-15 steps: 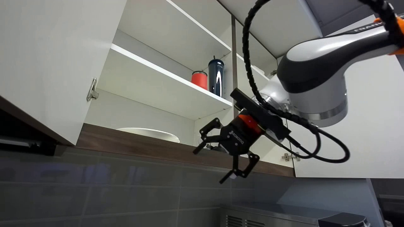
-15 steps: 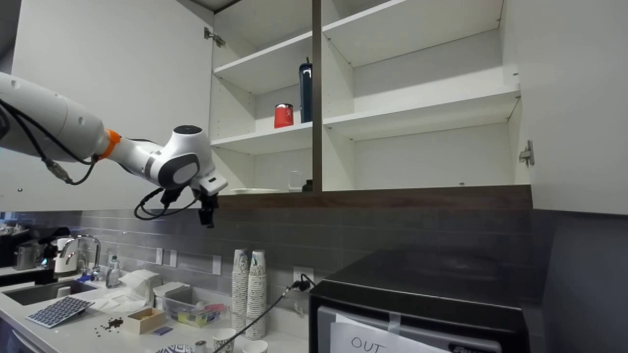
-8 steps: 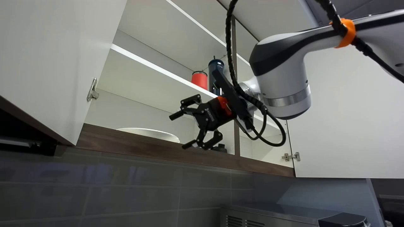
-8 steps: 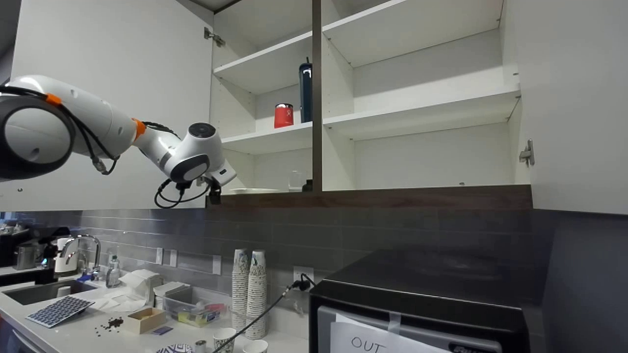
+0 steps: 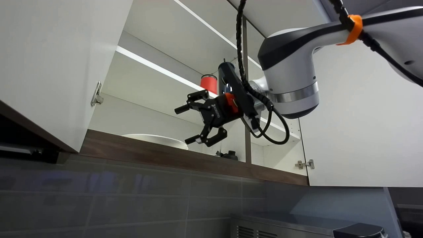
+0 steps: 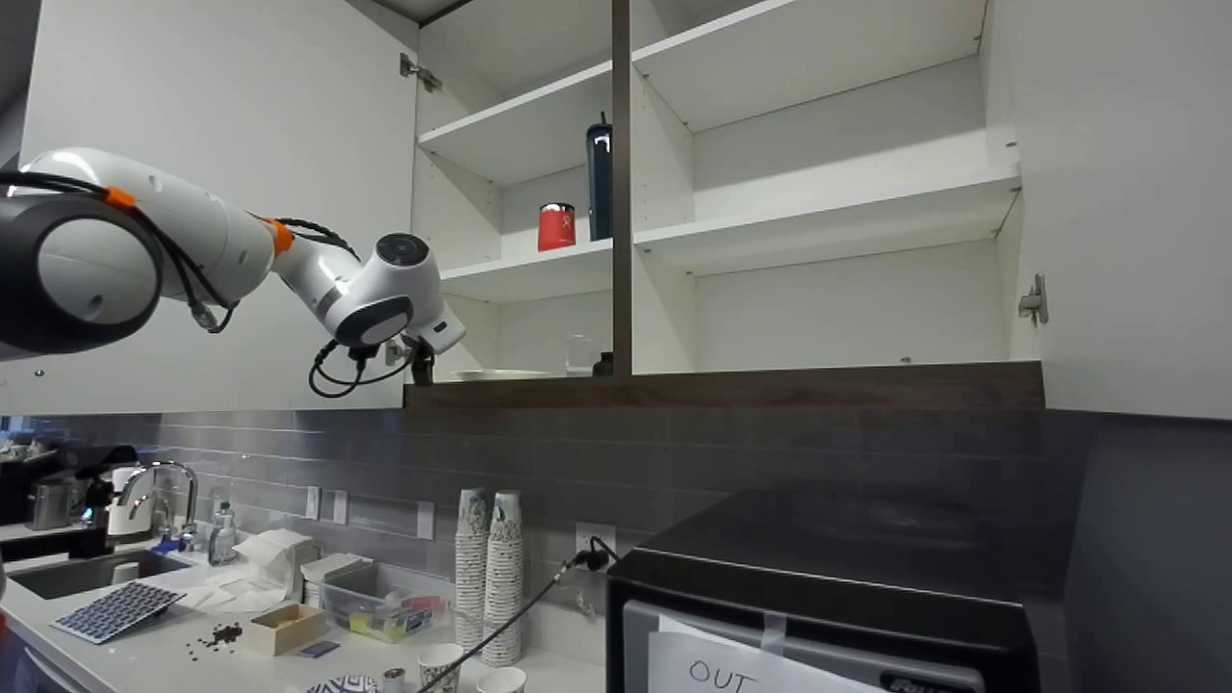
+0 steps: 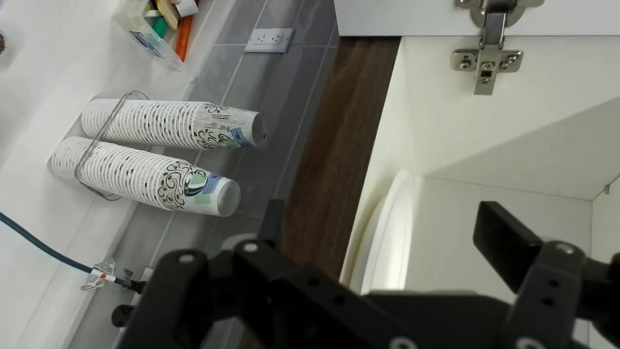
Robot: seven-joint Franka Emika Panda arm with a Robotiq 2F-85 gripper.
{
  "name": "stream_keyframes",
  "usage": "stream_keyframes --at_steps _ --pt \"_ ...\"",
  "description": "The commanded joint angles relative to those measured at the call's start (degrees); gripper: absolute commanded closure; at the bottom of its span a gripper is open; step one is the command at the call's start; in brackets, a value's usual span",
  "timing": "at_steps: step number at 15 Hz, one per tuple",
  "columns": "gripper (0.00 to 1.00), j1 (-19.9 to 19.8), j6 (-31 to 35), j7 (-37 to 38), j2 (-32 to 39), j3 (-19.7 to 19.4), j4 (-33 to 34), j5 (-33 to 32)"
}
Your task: Remove the white plates from the cabinet on the left and put them on the counter.
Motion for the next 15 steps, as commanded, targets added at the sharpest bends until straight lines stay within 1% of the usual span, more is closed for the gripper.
stream_keyframes --at_steps 1,2,4,8,12,15 --pt "0.00 -1.14 4.24 -1.11 1.01 1.18 0.90 0.58" --pt "0.00 -1.35 6.36 -1.51 1.31 1.46 1.05 0.18" --pt "0.00 -1.09 8.29 -2.97 1.84 1.01 1.31 0.70" --pt "0.00 -2.22 8.00 -2.94 2.34 1.08 1.28 -1.51" --pt "0.00 -2.31 9.26 -4.96 3.27 0.89 1.88 -0.55" --pt "0.00 -2.64 10.92 -5.44 4.16 1.05 2.13 -1.04"
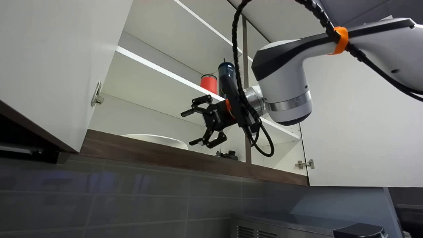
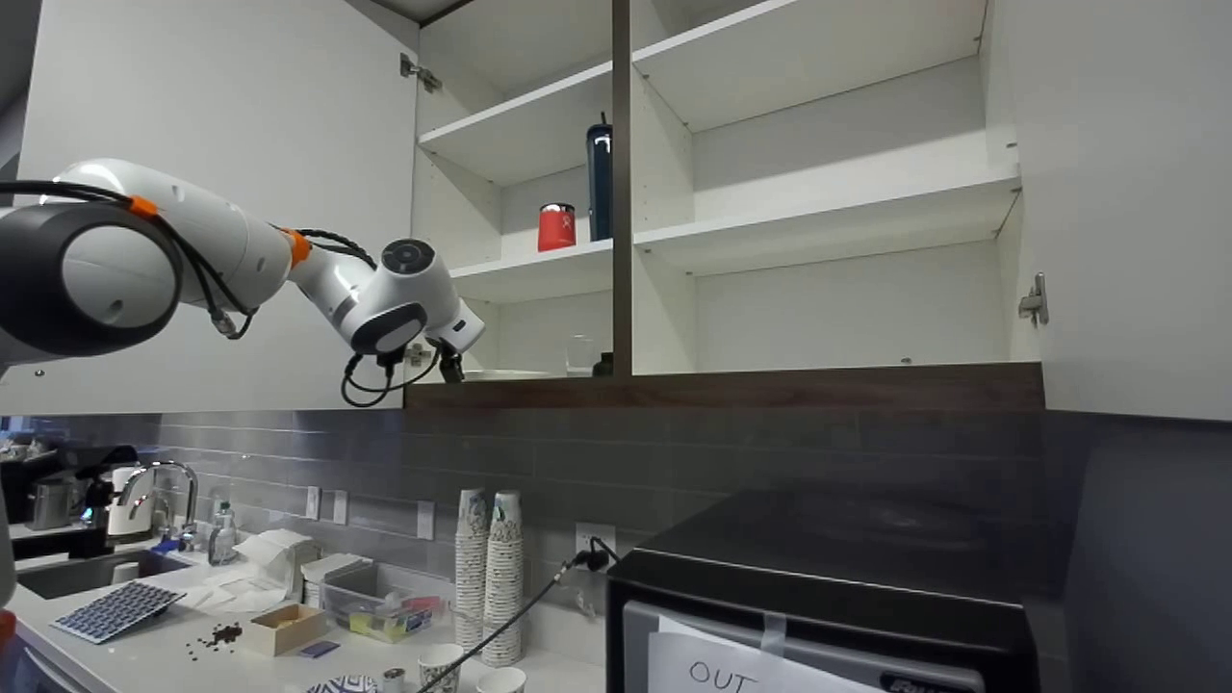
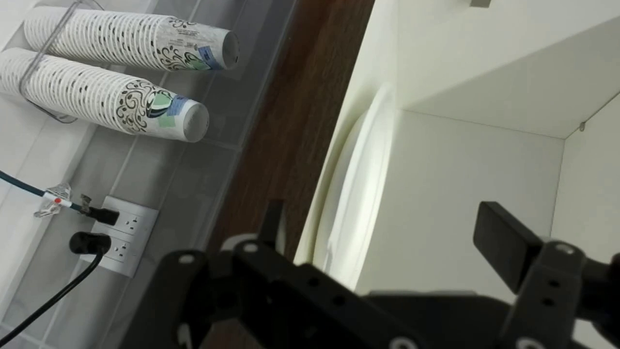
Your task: Remove the white plates from the cabinet on the left and put them on the counter.
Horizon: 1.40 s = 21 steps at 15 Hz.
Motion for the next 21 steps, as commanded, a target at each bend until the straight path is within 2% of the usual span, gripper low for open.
stream_keyframes --at_steps 1,5,9,10,11,13,16,17,18,19,21 --pt "0.00 -0.43 3.08 -1.28 2.21 0.58 1.33 -0.20" --pt "0.00 0.06 5.79 -2.51 4.32 0.49 2.45 0.81" --pt "0.00 1.93 9.18 -6.34 6.05 -0.13 4.27 4.62" --pt "0.05 2.12 9.75 -6.91 6.33 -0.12 4.65 5.04" --pt "0.28 2.27 10.16 -7.54 6.59 -0.13 4.94 5.47" --pt "0.30 2.16 10.57 -7.58 6.98 -0.05 5.24 5.21" --pt "0.56 0.91 10.52 -5.91 7.35 0.59 5.28 3.35" --pt "0.26 0.67 10.52 -5.48 7.40 0.62 5.12 2.77" --pt "0.17 0.51 10.25 -5.31 7.44 0.58 5.09 2.56" --pt "0.16 0.42 10.22 -5.26 7.36 0.56 4.95 2.51" --pt "0.03 0.33 10.39 -5.22 7.08 0.60 4.74 2.58"
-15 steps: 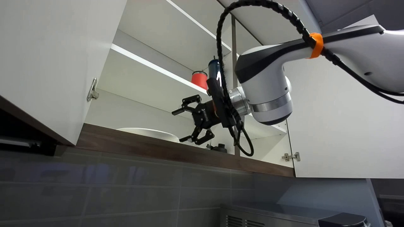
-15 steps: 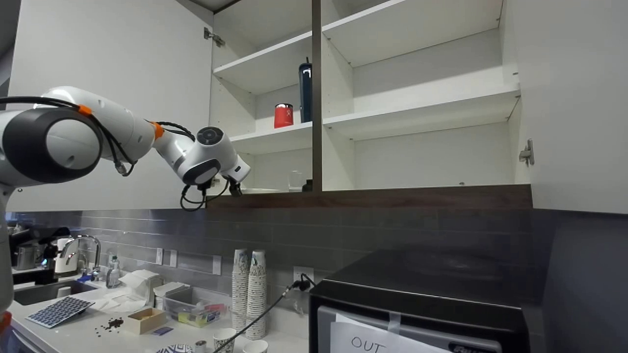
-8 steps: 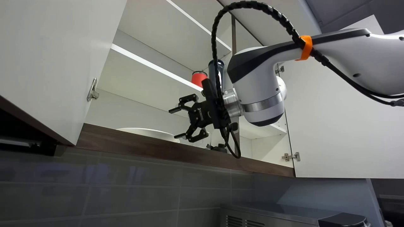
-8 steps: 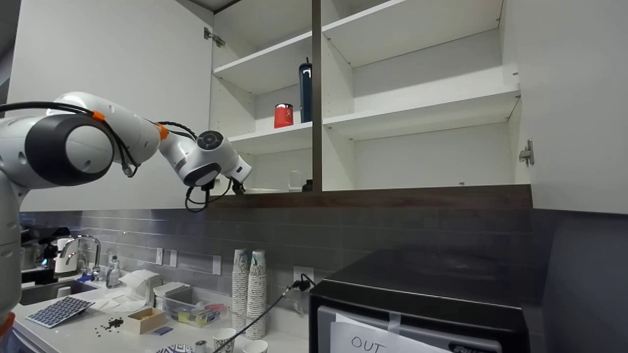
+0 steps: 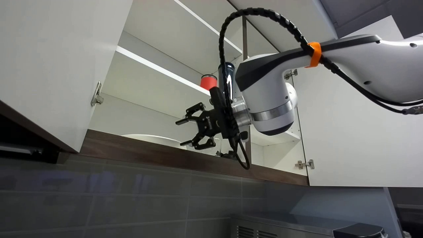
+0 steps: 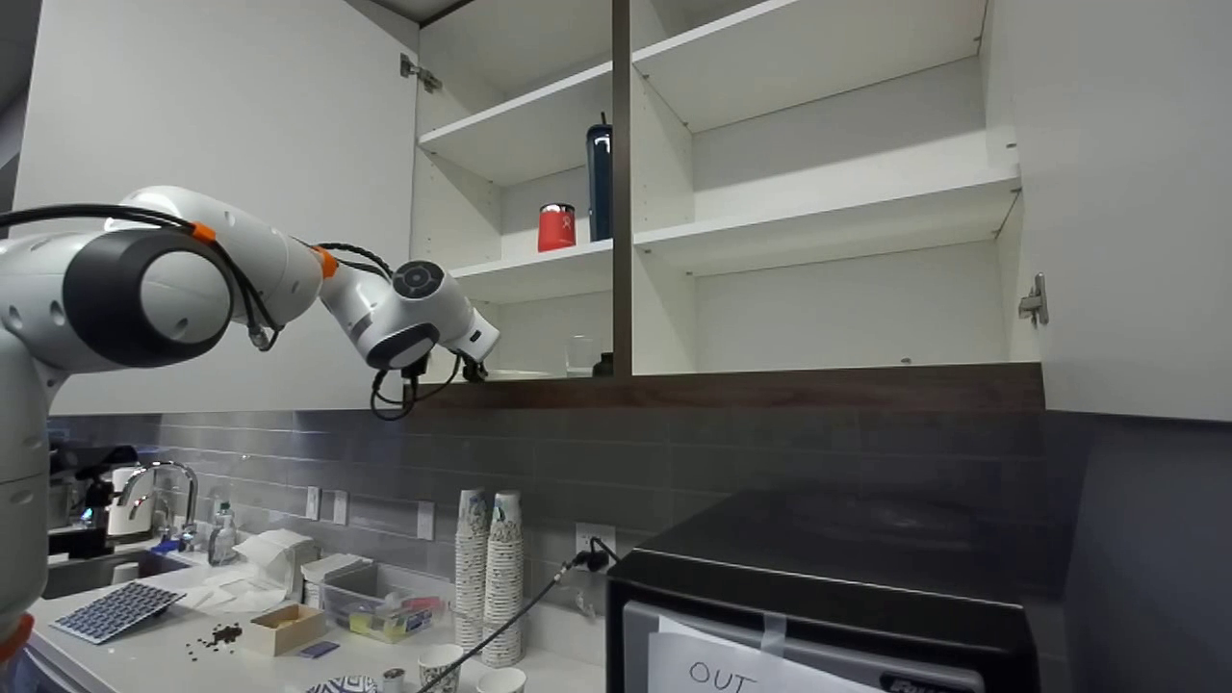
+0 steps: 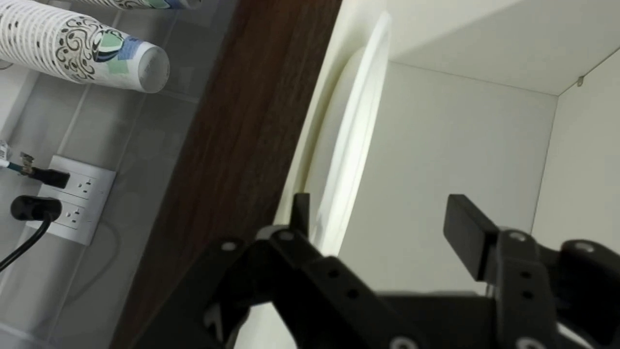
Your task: Remove the white plates from the cabinet on the left and put them on the counter.
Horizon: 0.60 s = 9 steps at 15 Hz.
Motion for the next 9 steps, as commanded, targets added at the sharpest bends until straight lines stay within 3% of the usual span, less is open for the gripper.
stream_keyframes --at_steps 1,9 --pt "0.00 -0.68 1.04 0.86 0.11 0.55 0.13 -0.78" --pt "0.00 0.84 2.14 -2.73 2.71 0.00 3.46 4.39"
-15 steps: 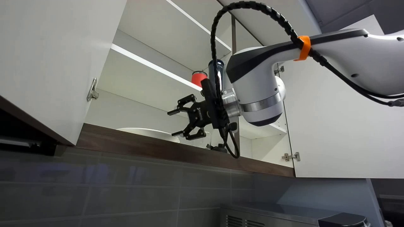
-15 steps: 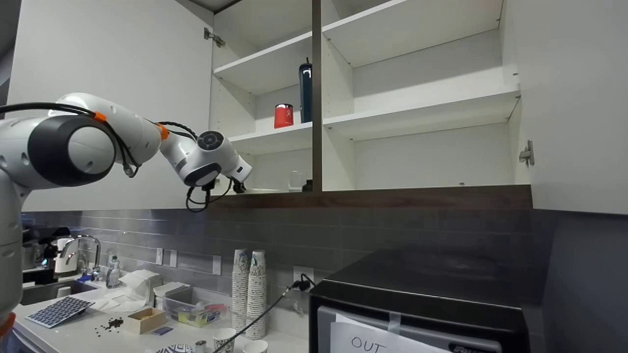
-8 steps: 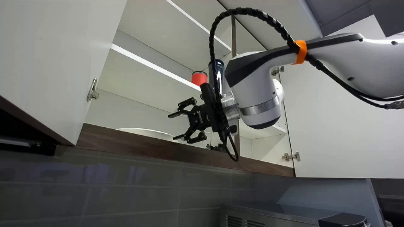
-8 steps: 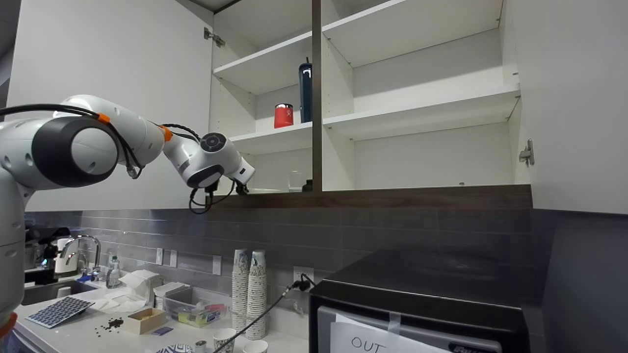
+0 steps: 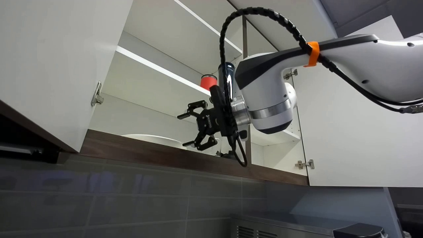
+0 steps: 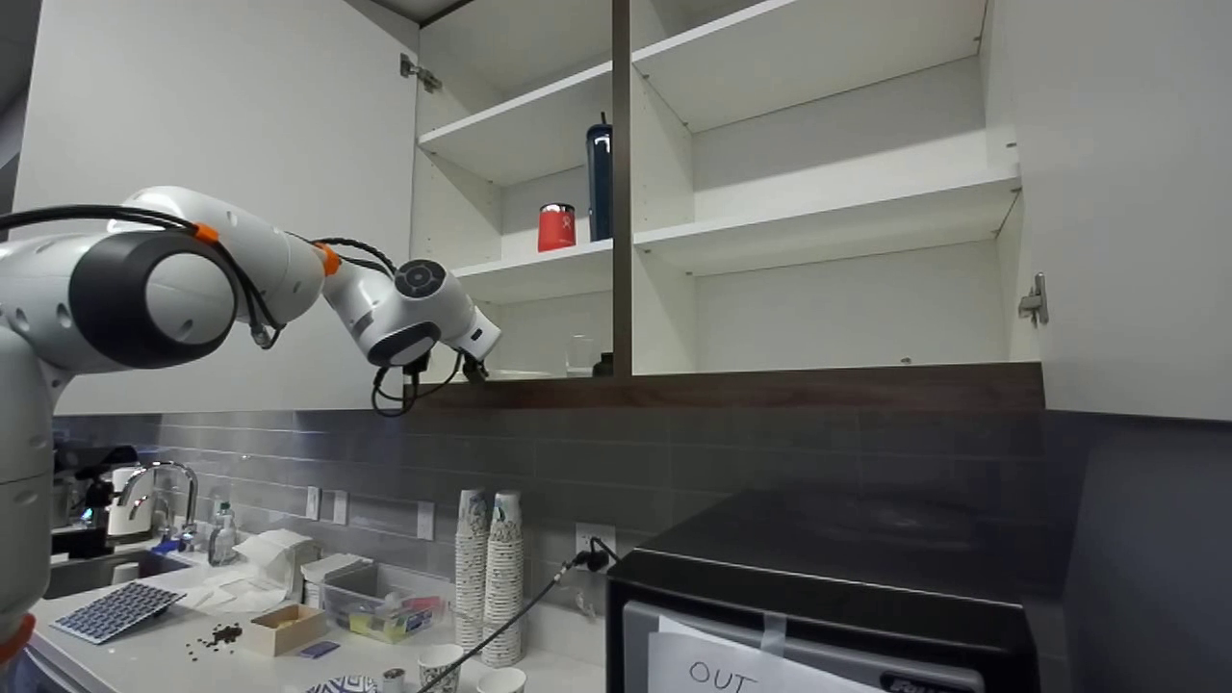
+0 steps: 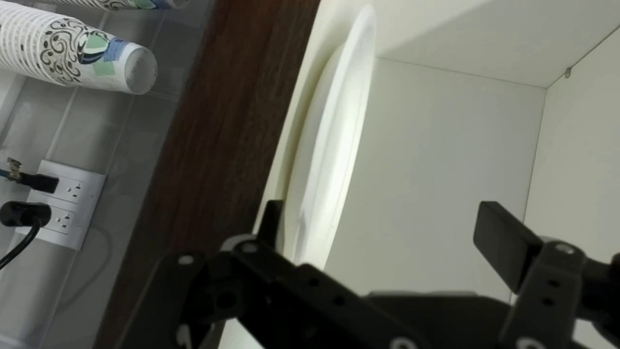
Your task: Remove the white plates from the cabinet on the left and put them on the counter.
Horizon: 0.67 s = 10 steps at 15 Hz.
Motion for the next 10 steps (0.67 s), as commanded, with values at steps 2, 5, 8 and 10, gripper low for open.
stream_keyframes --at_steps 2,5,8,10 --pt "0.00 0.64 1.76 -2.51 2.80 0.00 2.67 2.74" --pt "0.00 0.42 1.66 -2.60 3.69 -0.02 3.31 2.42" --pt "0.26 0.51 1.87 -3.35 4.38 -0.05 4.36 3.33" --pt "0.30 0.48 1.81 -3.74 4.62 -0.03 4.83 3.81"
